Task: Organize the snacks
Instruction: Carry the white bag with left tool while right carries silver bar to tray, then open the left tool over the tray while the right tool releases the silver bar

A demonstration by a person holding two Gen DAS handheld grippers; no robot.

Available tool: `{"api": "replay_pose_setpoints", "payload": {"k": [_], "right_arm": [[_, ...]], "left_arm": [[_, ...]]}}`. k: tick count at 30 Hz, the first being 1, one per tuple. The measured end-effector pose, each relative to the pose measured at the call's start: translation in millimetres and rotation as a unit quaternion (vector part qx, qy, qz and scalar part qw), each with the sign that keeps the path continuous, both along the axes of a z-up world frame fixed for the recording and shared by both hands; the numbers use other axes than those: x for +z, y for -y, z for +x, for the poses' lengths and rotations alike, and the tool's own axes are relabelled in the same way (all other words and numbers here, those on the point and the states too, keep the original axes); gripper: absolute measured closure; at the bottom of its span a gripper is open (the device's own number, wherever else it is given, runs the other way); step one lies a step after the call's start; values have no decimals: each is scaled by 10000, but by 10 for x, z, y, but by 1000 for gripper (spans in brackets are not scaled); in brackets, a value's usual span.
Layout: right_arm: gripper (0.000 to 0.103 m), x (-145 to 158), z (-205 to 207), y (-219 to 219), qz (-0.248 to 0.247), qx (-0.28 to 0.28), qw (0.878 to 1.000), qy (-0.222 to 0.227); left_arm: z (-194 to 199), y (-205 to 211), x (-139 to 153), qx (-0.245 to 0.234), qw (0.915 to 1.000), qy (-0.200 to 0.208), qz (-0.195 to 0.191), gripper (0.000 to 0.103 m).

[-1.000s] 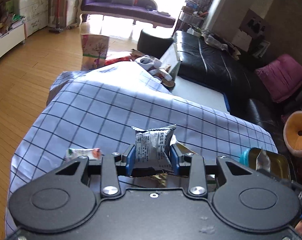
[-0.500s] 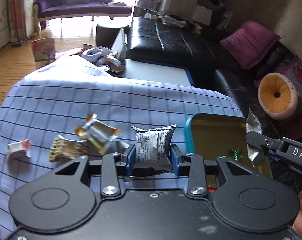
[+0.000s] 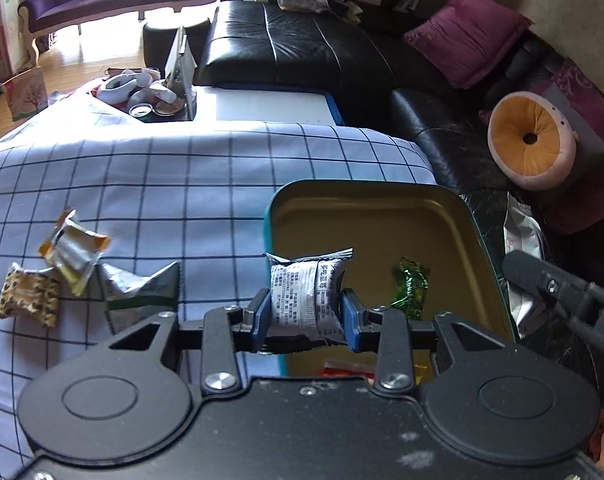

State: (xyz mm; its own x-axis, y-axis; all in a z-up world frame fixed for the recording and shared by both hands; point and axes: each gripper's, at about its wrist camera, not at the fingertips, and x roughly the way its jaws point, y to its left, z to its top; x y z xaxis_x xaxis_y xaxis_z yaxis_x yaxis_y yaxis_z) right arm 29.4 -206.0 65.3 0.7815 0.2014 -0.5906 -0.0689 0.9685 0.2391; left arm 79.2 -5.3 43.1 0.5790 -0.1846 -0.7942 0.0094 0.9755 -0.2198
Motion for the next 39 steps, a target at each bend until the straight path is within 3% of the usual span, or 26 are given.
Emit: {"api": "replay_pose_setpoints", "payload": {"k": [4, 12, 23, 31, 39], "right_arm": [[74, -30, 8, -16, -442, 117, 9990, -11], [72, -2, -5, 11, -623, 216, 9977, -136], [72, 35, -28, 83, -599, -51, 9982, -79], [72, 20, 5, 58, -690, -104, 9975, -141], [72, 10, 38, -62, -779, -71, 9968, -162]], "left_arm": [[174, 125, 45, -29, 9997, 26, 230, 70], [423, 235, 262, -23, 9992, 144, 380, 70], [229, 196, 147, 228, 9984, -114, 499, 70], [-59, 97, -24, 245, 9982, -388, 382, 70], [-236, -78, 71, 512, 9970, -139, 567, 69]]}}
